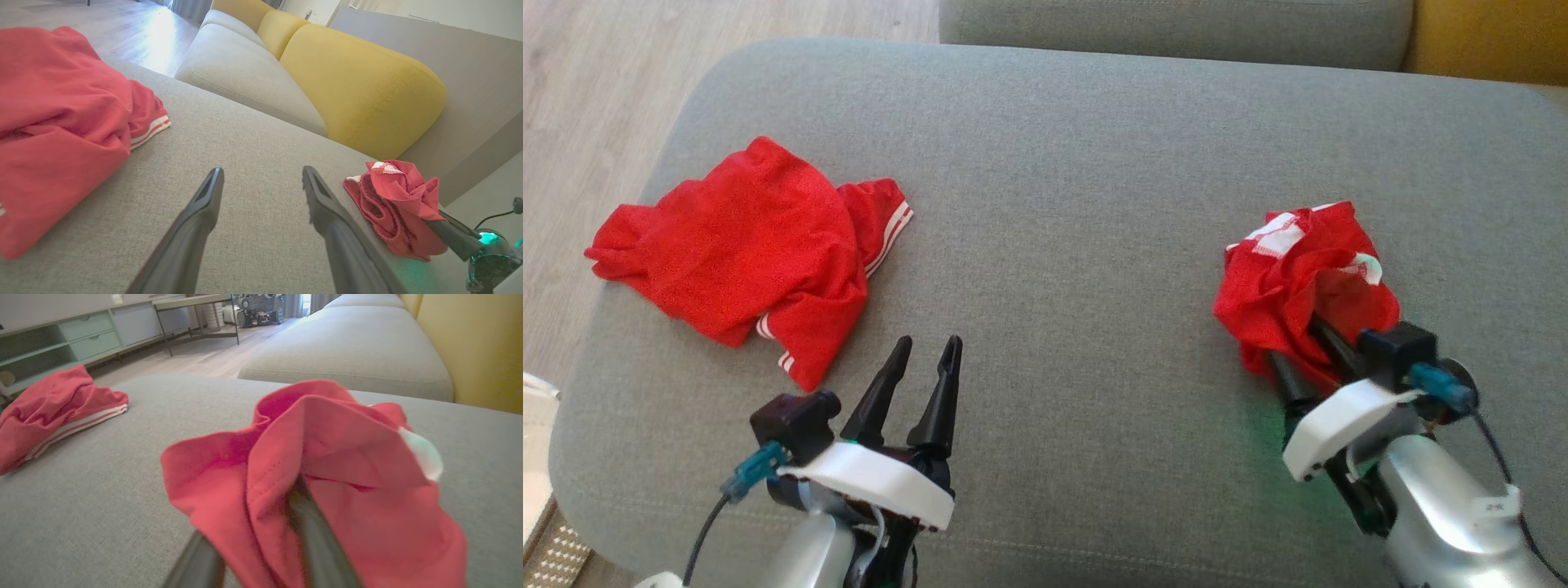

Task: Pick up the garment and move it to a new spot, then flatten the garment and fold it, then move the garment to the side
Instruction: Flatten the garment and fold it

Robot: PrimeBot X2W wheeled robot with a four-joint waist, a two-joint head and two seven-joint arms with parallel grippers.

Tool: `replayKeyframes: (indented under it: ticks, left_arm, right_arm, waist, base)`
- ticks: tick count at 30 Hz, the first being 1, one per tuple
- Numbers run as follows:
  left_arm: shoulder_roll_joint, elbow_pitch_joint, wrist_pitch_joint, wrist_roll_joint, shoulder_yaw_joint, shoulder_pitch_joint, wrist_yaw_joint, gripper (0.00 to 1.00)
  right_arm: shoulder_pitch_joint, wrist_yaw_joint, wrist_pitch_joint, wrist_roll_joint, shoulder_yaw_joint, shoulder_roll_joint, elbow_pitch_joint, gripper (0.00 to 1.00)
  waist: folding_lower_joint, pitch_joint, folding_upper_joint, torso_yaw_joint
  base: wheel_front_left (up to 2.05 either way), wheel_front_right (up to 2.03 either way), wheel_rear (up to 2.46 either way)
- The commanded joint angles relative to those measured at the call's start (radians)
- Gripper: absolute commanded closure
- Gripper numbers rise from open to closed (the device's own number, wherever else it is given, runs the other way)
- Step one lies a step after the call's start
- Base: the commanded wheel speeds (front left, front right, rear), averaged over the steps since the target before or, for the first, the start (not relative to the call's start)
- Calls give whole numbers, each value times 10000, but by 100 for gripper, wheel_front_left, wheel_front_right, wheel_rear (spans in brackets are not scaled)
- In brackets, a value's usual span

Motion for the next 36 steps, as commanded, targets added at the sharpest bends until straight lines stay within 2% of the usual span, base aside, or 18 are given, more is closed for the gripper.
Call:
replayKeyframes:
  ticks: [1,9,17,22,29,31,36]
  left_arm:
    - [26,-275,-78,58,254,-281,-61,0]
    - [26,-254,-78,20,147,-273,-61,0]
    - [26,-229,-78,-22,89,-309,-61,0]
    - [26,-237,-78,-59,47,-316,-61,0]
    - [26,-199,-78,-83,119,-248,-24,0]
    - [26,-203,-78,-69,190,-221,-14,0]
    - [26,-264,-78,-26,351,-142,11,0]
  right_arm:
    - [-519,-9,-47,-137,286,-36,-201,0]
    - [-1193,-9,-88,-557,1352,-38,255,0]
    - [-1712,-9,2,-480,2040,29,758,0]
    - [-1953,-9,475,-42,2572,105,1321,0]
    - [-1835,-9,1374,1130,3257,48,1598,0]
    - [-1787,-9,1332,1421,3325,-87,1429,0]
    - [-1676,-9,460,1802,2573,-526,871,0]
  waist:
    - [0,17,0,22]
    - [0,126,0,178]
    - [0,150,0,344]
    - [0,184,0,433]
    - [0,78,0,323]
    - [0,39,0,227]
    - [0,-96,0,-201]
  base:
    - [0,0,0]
    - [0,0,0]
    - [0,0,0]
    - [0,0,0]
    - [0,0,0]
    - [0,0,0]
    - [0,0,0]
